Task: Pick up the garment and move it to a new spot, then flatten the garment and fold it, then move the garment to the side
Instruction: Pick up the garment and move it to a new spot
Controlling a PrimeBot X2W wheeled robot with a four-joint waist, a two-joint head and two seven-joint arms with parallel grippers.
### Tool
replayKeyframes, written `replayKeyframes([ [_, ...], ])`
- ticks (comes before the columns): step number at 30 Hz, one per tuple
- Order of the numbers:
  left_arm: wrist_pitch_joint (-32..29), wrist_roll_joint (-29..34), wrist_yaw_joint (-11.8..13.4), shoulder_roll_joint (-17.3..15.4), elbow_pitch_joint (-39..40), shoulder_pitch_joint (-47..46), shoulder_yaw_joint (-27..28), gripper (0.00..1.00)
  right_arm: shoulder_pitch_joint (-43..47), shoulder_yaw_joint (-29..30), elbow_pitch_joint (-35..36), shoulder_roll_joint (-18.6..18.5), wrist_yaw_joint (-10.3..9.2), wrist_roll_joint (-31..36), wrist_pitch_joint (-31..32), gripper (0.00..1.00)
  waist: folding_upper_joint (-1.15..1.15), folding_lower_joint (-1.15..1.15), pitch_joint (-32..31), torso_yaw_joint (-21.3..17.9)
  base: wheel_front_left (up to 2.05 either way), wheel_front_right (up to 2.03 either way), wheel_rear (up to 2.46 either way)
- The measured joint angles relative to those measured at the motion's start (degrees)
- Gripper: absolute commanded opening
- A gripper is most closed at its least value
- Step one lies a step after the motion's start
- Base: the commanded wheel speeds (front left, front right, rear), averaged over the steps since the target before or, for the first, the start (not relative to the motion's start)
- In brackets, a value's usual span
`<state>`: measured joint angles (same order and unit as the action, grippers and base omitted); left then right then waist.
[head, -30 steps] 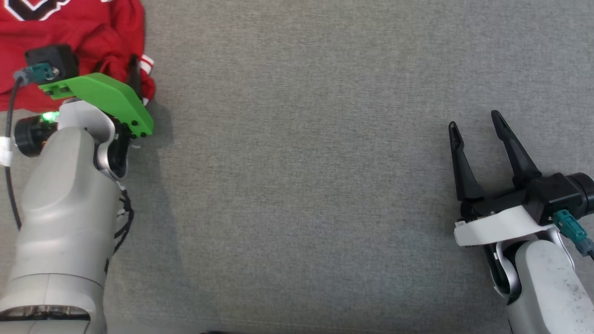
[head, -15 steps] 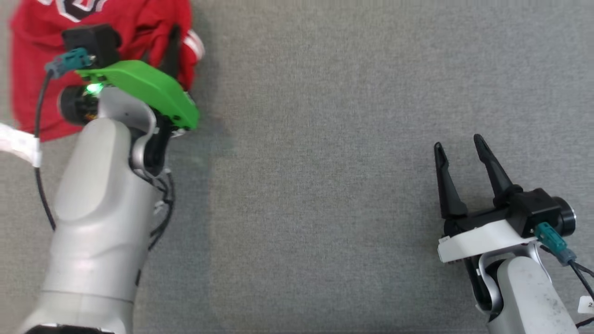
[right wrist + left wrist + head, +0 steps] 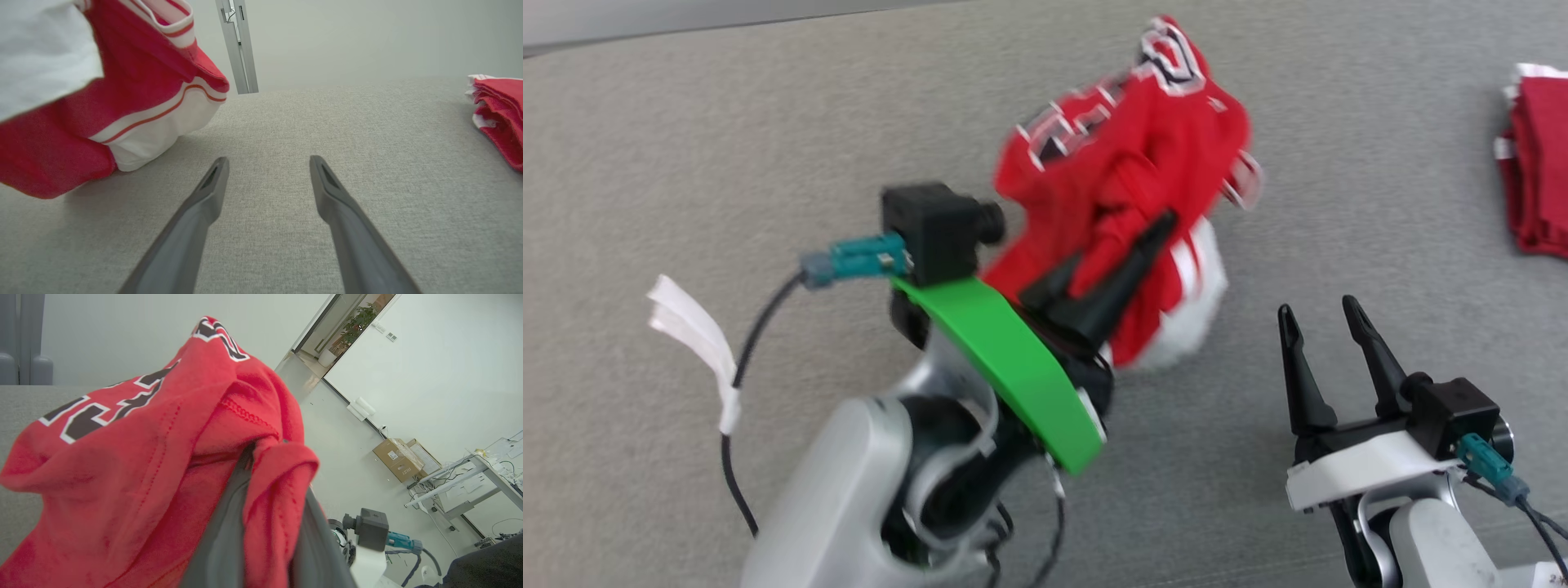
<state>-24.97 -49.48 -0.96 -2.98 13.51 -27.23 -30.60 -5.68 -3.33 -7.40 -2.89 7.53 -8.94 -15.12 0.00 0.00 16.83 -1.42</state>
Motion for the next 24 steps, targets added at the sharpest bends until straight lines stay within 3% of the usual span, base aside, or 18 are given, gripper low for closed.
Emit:
replayKeyframes([
  [5,-3.13,-6.05,3.85,0.05,7.36,4.99,-4.86,0.0,1.97,0.33,-0.13,-0.01,0.0,-1.3,0.0,1.0,0.0,0.0,-1.2,-4.94,0.0,0.0,0.0],
  [9,-4.16,-9.54,7.36,0.13,8.51,6.0,-4.88,0.0,2.2,0.08,-0.16,-0.02,0.0,-2.42,0.0,1.0,0.0,0.0,-1.73,-8.56,0.0,0.0,0.0],
  [10,-4.98,-12.01,8.65,0.16,6.68,6.35,-4.01,0.0,2.21,-0.36,-0.23,-0.02,0.0,-2.9,0.0,1.0,0.0,0.0,-1.85,-9.95,0.0,0.0,0.0],
  [14,-3.19,-11.02,10.85,-1.38,-4.19,5.25,1.48,0.0,2.2,-1.65,-0.44,0.0,0.0,-3.92,0.0,1.0,0.0,0.0,-2.0,-13.06,0.0,0.0,0.0],
  [19,4.05,-8.47,11.14,-1.9,-21.54,-0.4,7.19,0.03,2.21,-2.4,-0.89,0.0,0.0,-4.34,0.0,1.0,0.0,0.0,-2.06,-16.6,0.0,0.0,0.0],
  [20,6.54,-7.33,10.77,-1.74,-25.16,-1.99,8.16,0.43,2.25,-2.32,-0.94,0.0,0.0,-4.34,0.0,1.0,0.0,0.0,-2.07,-17.18,0.0,0.0,0.0],
  [21,8.64,-6.73,10.51,-1.69,-28.87,-3.71,8.8,1.0,2.29,-2.31,-1.01,-0.02,0.0,-4.34,0.0,1.0,0.0,0.0,-2.07,-17.68,0.0,0.0,0.0],
  [24,14.12,-2.76,9.51,-2.26,-38.28,-6.88,8.62,1.0,2.31,-2.35,-1.37,0.0,0.0,-4.33,0.0,1.0,0.0,0.0,-2.14,-18.6,0.0,0.0,0.0],
])
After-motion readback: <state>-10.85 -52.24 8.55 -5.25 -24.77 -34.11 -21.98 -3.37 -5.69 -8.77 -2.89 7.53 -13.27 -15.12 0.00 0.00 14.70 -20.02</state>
